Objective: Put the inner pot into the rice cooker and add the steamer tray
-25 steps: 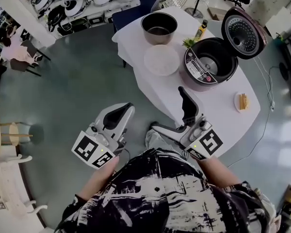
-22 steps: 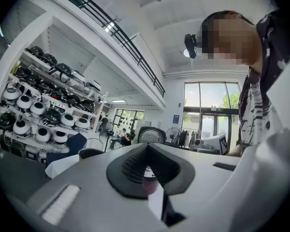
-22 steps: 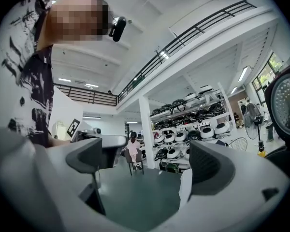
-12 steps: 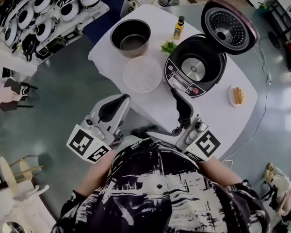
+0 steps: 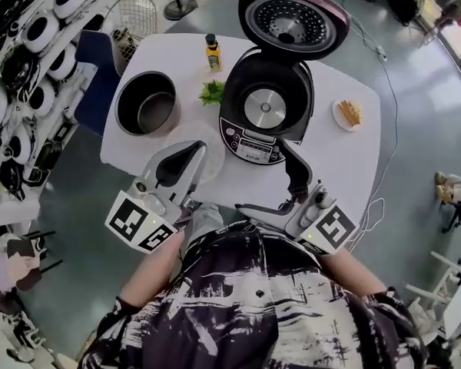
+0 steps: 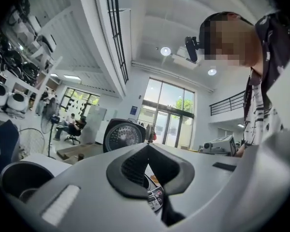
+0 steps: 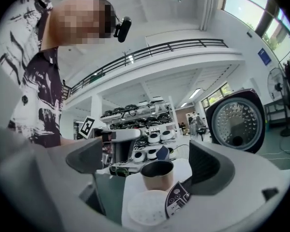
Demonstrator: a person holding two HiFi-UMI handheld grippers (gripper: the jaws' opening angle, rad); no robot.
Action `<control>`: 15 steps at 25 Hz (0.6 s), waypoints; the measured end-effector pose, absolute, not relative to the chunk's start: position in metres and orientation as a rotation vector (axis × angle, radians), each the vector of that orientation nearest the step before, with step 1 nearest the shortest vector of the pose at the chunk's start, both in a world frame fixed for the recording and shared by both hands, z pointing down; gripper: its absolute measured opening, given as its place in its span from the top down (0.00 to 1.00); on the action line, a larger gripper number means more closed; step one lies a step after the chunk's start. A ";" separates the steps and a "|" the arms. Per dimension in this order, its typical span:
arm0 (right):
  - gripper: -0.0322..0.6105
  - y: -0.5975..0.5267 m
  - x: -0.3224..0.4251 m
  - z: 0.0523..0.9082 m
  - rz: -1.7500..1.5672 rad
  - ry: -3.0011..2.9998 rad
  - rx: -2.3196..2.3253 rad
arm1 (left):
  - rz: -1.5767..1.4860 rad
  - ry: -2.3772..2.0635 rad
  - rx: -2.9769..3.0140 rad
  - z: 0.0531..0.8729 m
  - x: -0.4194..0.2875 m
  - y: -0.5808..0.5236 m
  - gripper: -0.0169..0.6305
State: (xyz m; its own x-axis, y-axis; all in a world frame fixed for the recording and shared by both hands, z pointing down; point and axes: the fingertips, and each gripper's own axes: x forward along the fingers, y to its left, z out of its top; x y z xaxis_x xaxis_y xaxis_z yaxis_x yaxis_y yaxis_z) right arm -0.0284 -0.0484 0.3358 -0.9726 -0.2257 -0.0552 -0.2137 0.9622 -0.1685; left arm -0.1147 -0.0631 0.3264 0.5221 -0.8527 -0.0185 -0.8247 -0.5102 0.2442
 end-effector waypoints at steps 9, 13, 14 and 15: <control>0.15 -0.109 -0.071 0.334 -0.176 2.948 -0.891 | -0.140 -1.008 2.706 0.339 -0.166 -0.112 0.97; 0.15 -0.119 -0.079 0.342 -0.222 2.932 -1.006 | -0.157 -0.987 2.713 0.342 -0.184 -0.125 0.97; 0.15 -0.121 -0.082 0.345 -0.241 2.930 -1.017 | -0.162 -0.995 2.710 0.342 -0.188 -0.128 0.97; 0.15 -0.124 -0.084 0.347 -0.263 2.930 -1.019 | -0.167 -1.007 2.705 0.342 -0.192 -0.130 0.97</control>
State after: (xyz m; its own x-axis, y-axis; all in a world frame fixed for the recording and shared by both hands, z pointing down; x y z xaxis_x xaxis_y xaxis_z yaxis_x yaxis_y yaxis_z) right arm -0.0842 -0.1237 0.3471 -0.7852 -0.6185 0.0285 -0.6137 0.7713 -0.1686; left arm -0.1925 -0.1299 0.3416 0.7546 -0.6559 -0.0202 -0.6272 -0.7299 0.2717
